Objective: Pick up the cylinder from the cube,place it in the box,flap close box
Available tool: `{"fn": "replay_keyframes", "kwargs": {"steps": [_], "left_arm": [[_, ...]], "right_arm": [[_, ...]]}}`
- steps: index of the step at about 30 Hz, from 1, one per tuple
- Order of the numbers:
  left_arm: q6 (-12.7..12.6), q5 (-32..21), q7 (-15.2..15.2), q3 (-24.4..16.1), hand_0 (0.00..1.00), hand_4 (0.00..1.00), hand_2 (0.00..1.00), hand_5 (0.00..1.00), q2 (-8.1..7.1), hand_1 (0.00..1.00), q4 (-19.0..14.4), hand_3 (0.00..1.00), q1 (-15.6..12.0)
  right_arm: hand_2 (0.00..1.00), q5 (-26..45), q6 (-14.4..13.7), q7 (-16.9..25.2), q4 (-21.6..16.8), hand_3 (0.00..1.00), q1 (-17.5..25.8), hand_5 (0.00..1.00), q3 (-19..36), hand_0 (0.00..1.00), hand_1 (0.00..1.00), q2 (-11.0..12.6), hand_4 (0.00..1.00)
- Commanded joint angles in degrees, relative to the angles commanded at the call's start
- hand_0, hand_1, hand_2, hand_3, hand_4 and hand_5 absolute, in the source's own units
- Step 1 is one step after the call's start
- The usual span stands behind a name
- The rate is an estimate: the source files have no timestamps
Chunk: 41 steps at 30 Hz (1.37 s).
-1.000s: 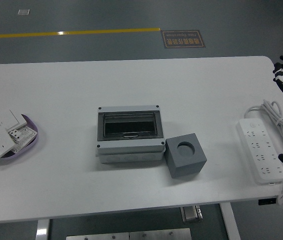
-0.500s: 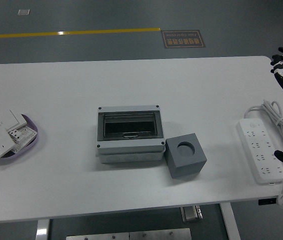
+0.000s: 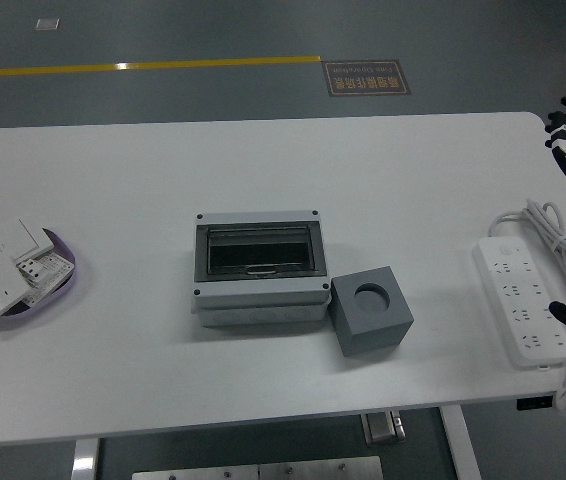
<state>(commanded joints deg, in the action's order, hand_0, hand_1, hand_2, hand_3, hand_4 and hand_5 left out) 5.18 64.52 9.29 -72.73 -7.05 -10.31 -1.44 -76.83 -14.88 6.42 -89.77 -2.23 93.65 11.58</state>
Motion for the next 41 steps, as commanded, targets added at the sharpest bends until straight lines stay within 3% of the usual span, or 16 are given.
{"fn": "replay_keyframes", "kwargs": {"steps": [22, 41], "left_arm": [[-0.23, -0.29, 0.07, -0.64, 0.641, 0.727, 0.580, 0.328, 0.68, 0.663, 0.00, 0.648, -0.22], [-0.09, -0.13, 0.06, 0.23, 0.641, 0.727, 0.579, 0.321, 0.70, 0.663, 0.00, 0.645, -0.06]], "right_arm": [[0.605, 1.35, 1.30, 1.63, 2.43, 0.655, -2.71, 0.313, -1.52, 0.543, 0.584, -1.12, 0.589], [0.607, 5.62, 2.38, 3.77, 2.97, 0.656, -1.91, 0.307, -2.84, 0.536, 0.581, -1.11, 0.589]]}}
